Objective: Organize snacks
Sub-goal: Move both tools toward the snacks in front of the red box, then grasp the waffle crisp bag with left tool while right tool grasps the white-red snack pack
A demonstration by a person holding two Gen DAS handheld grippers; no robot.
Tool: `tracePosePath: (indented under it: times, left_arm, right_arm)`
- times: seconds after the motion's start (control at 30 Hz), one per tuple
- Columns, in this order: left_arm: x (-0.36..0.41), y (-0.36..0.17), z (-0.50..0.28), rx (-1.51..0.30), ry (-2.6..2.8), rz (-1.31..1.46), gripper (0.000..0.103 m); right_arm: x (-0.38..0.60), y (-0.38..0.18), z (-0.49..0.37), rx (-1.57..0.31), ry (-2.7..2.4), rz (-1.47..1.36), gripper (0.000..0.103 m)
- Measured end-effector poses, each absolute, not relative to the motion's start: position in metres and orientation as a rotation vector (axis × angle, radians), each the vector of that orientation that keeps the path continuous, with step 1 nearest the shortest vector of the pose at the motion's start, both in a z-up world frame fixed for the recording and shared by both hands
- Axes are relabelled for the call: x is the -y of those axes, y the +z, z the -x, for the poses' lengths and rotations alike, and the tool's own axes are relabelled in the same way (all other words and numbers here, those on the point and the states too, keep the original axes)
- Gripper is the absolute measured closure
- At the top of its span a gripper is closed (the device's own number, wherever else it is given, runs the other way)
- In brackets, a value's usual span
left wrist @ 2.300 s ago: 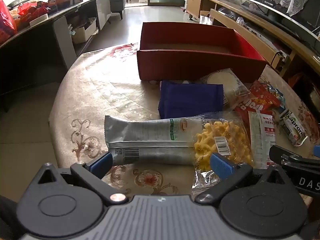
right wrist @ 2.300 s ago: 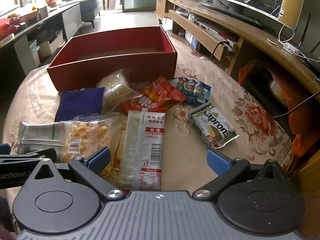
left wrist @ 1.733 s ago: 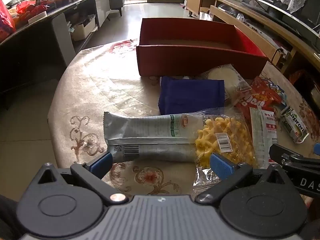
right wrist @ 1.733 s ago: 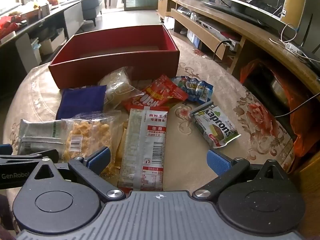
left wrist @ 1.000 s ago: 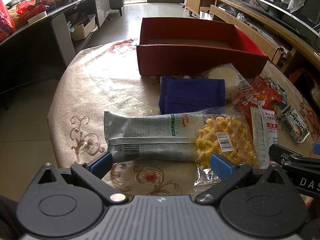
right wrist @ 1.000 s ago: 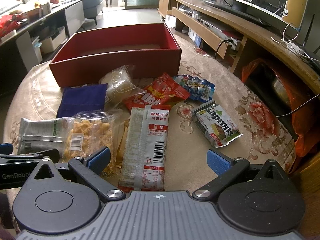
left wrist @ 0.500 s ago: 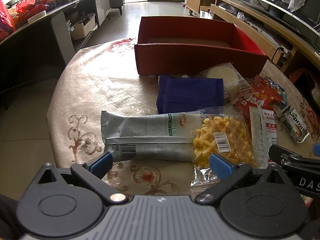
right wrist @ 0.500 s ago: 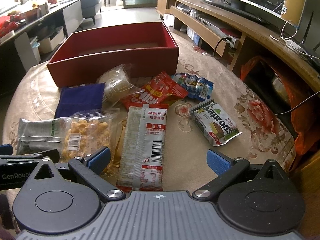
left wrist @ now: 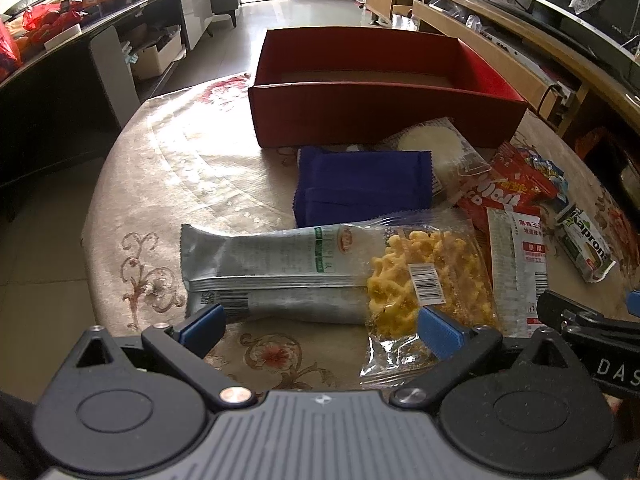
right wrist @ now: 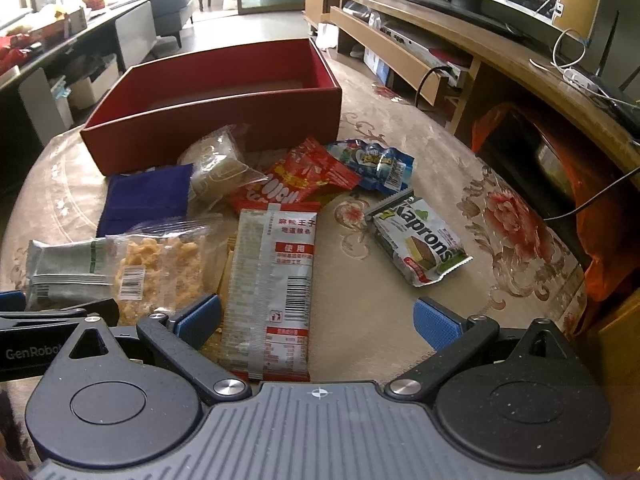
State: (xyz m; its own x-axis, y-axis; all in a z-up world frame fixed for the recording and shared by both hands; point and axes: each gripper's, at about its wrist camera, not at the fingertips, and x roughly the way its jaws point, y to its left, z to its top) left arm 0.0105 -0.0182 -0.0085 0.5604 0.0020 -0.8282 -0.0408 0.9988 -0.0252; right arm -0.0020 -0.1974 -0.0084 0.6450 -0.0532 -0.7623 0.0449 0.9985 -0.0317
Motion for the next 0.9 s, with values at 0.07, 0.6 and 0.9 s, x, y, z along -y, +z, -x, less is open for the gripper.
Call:
tracePosePath:
  times: [0.07,0.6,0.9]
  left_arm:
    - [0.020,-0.009,-0.012,-0.978,0.027,0.037,0.001]
    - [0.027,-0.001,-0.028,-0.981,0.014,0.083,0.000]
    - [0.063,-0.008,-0.046,-1.029,-0.025,0.010,0.000]
  right_arm:
    - [0.199,-0.009,0.001,-0.873,-0.058,0.005,0.000]
    - [0.221,-0.002,-0.003,-0.861,-0.076,-0.062,0.000]
    - [0.247,0.005,-0.002,-0.836,-0.110,-0.144,0.000]
